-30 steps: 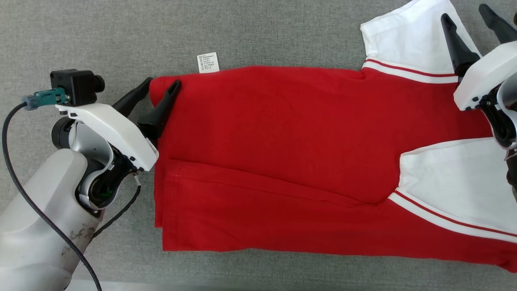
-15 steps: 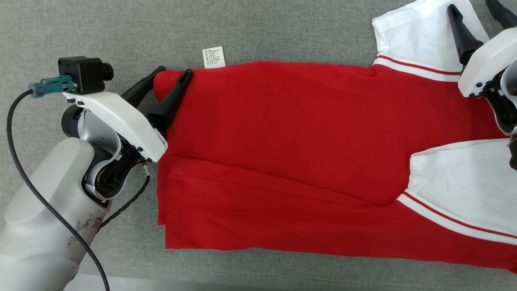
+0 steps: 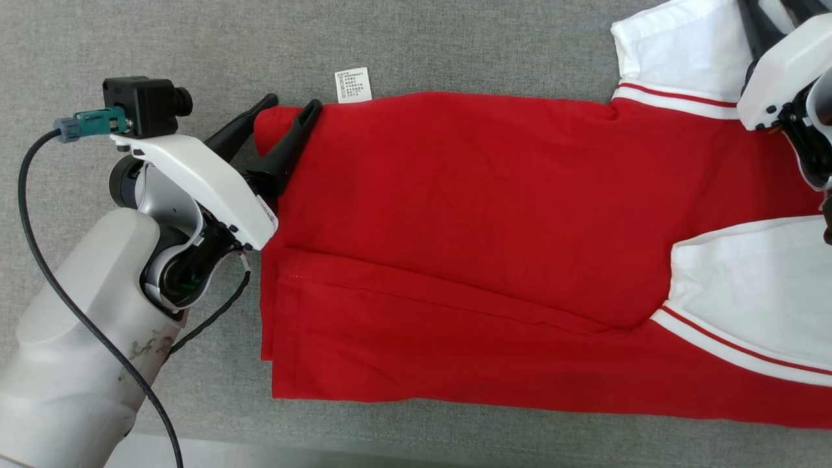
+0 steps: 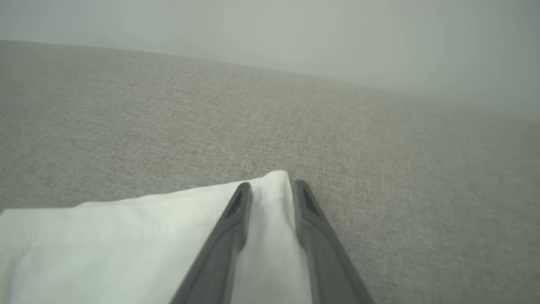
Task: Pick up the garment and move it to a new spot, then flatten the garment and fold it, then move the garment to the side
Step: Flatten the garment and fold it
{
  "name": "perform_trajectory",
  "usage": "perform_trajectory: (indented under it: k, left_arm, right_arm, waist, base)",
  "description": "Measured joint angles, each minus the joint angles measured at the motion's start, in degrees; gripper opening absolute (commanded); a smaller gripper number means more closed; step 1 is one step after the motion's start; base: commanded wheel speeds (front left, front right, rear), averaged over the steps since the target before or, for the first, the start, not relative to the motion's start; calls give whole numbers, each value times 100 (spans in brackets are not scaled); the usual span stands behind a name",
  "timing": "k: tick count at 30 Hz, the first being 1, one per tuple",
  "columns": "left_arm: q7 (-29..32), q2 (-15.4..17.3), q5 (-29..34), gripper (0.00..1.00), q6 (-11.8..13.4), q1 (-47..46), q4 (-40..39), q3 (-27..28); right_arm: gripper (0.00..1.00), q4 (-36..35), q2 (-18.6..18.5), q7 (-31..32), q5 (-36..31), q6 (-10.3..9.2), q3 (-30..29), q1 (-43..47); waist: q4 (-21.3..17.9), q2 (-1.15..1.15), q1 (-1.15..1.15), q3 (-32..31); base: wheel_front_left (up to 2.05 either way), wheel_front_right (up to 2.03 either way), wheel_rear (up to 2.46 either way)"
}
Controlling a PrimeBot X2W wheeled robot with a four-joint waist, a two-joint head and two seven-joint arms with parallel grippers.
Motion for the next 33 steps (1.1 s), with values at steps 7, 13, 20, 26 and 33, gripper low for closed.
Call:
perform_trajectory:
  k: [7,13,20,26,33]
  left_arm:
    - [-7,-4,-34,91,-51,-28,68,-2]
    - [-194,-23,-96,0,-53,-80,153,38]
    - [-450,-29,-119,0,-104,-82,158,160]
    - [-608,-20,-126,0,-118,-82,115,221]
    - [-740,40,-97,0,-86,-31,-189,231]
  right_arm:
    - [0,147,-40,-53,185,1,208,-135]
    - [0,154,-66,-186,593,1,255,-135]
    - [0,-48,-168,-272,1005,1,325,-133]
    - [0,-271,-352,-304,1235,1,414,-131]
    - [0,-684,-494,-397,1463,1,478,-59]
  waist:
    - [-26,0,0,-3]
    - [-83,0,0,-65]
    - [-148,0,0,-140]
    - [-163,0,0,-214]
    - [-175,0,0,-291]
  base:
    - [0,0,0]
    - [0,0,0]
    - [0,0,0]
    - [0,0,0]
    - [0,0,0]
